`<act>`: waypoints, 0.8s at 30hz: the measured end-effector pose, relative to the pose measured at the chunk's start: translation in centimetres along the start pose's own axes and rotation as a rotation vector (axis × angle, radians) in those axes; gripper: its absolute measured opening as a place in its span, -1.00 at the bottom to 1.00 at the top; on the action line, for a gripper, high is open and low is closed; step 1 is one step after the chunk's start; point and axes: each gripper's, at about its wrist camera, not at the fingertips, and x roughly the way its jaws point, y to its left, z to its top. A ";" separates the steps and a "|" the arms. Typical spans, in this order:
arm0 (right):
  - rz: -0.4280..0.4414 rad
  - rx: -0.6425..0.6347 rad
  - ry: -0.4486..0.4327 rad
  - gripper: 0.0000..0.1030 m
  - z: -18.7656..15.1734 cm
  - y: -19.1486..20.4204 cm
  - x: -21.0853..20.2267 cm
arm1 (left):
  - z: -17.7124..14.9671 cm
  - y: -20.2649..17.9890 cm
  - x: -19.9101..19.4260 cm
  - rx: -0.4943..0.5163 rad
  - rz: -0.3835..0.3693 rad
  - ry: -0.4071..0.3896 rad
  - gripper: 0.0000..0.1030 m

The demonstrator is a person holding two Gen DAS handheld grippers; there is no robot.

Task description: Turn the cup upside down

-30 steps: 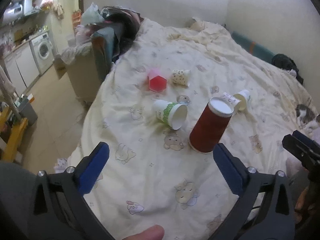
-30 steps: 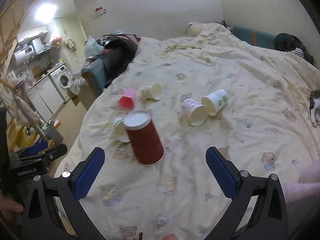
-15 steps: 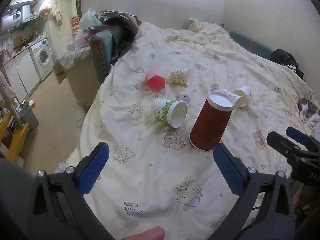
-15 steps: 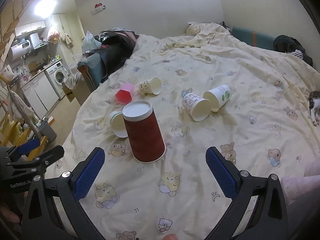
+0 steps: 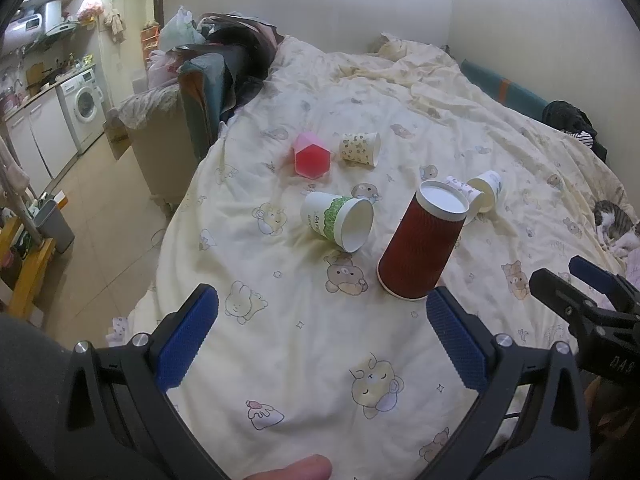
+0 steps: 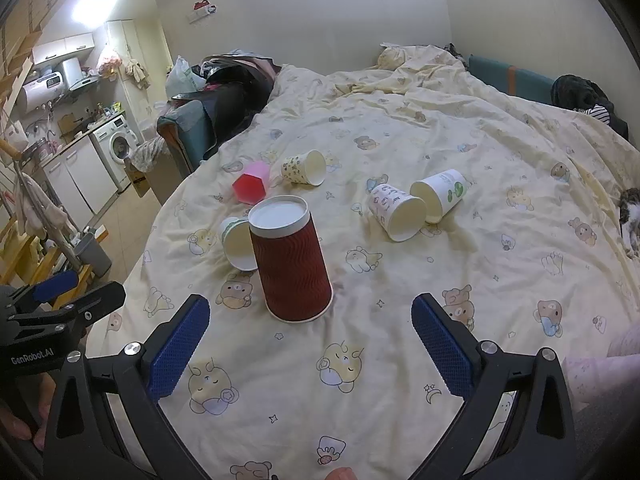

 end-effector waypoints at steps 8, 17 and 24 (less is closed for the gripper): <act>-0.001 0.001 0.001 1.00 0.0 0.0 0.0 | 0.0 -0.1 0.0 -0.002 0.003 -0.002 0.99; -0.004 0.007 -0.005 1.00 0.1 -0.2 -0.2 | 0.1 -0.2 -0.1 0.002 -0.001 -0.007 0.99; -0.010 0.015 -0.005 1.00 0.1 -0.3 -0.3 | 0.4 -0.4 0.0 0.011 0.002 -0.006 0.99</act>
